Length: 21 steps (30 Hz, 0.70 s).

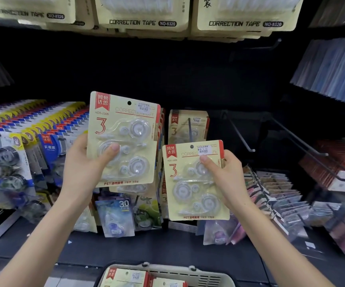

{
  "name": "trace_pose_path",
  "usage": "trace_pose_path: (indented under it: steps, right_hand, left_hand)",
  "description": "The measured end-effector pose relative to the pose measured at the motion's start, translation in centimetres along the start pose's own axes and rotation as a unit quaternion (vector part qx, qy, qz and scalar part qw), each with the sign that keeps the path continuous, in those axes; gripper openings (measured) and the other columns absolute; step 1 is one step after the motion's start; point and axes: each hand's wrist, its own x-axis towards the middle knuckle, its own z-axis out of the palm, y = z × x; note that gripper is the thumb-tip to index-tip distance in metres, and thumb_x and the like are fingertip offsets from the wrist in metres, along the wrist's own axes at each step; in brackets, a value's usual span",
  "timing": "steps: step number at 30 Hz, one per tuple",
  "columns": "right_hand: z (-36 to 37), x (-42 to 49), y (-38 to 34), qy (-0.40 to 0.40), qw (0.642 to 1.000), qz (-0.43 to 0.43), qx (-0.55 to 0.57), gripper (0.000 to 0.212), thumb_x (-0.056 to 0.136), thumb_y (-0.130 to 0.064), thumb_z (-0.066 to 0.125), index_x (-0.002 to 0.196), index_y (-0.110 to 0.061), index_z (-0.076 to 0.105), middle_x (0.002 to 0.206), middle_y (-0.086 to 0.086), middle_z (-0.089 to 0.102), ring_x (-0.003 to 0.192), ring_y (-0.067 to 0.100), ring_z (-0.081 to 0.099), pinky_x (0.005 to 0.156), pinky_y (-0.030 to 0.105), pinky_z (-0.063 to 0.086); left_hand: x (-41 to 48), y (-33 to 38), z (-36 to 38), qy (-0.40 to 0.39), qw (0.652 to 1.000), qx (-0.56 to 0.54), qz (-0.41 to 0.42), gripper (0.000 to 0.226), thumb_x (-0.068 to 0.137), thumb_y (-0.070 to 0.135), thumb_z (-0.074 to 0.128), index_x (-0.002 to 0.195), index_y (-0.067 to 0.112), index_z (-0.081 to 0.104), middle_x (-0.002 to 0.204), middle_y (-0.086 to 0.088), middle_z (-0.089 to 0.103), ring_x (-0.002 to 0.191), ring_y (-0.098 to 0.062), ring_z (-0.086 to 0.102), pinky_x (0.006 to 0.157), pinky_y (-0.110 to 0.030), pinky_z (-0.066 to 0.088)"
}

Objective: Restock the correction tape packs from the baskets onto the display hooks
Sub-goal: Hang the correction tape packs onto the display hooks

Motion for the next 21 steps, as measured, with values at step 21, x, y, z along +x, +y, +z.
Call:
trace_pose_path:
  steps: [21]
  right_hand:
    - [4.4, 14.6, 4.8, 0.037, 0.984, 0.116, 0.126, 0.028, 0.095, -0.018, 0.064, 0.121, -0.009, 0.062, 0.114, 0.005, 0.070, 0.107, 0.021, 0.066, 0.097, 0.038, 0.053]
  left_hand:
    - [3.1, -0.7, 1.7, -0.020, 0.999, -0.024, -0.015, 0.033, 0.082, 0.028, 0.074, 0.113, 0.028, 0.064, 0.104, 0.015, 0.073, 0.094, -0.004, 0.069, 0.082, -0.031, 0.052]
